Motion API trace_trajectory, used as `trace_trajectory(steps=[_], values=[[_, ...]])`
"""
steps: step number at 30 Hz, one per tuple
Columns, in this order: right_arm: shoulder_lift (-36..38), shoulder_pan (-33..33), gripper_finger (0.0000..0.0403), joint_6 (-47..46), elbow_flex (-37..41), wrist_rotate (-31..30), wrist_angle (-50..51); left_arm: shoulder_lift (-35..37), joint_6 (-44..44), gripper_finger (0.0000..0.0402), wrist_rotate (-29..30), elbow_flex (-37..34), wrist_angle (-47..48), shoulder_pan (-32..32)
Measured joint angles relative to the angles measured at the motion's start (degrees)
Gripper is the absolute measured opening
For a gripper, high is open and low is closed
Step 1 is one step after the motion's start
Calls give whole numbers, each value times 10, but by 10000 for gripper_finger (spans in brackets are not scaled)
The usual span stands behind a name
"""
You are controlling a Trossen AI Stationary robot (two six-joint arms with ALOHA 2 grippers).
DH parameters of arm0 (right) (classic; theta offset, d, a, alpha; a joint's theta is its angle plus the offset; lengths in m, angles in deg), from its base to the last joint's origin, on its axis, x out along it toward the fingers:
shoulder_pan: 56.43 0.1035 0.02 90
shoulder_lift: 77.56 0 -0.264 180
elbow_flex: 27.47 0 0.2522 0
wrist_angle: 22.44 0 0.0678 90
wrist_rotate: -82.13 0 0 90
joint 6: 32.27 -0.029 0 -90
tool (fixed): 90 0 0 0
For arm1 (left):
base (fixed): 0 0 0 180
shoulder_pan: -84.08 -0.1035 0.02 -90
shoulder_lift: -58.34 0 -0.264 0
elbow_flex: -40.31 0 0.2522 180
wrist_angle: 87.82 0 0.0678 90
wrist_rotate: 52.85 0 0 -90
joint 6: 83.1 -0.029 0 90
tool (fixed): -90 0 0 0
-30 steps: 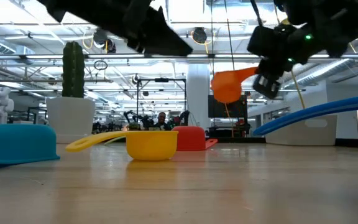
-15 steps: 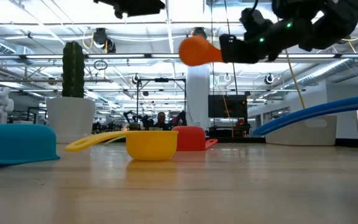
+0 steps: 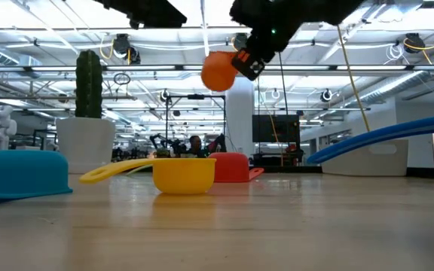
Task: Nest measuring cups in basket
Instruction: Put the orange measuring cup in the gray bin
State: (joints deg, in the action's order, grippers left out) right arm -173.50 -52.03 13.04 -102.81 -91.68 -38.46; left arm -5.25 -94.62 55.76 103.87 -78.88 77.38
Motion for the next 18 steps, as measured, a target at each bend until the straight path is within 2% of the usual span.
trace_trajectory(steps=[6,13,18], values=[[21,-27,0,5,-14,-15,150,21,16,177,14,0,7,-12],[79,-109,0,-45,-6,-50,361,27,27,177,14,0,30,-11],[141,-158,0,-90,64,-64,381,27,31,177,14,0,27,-11]])
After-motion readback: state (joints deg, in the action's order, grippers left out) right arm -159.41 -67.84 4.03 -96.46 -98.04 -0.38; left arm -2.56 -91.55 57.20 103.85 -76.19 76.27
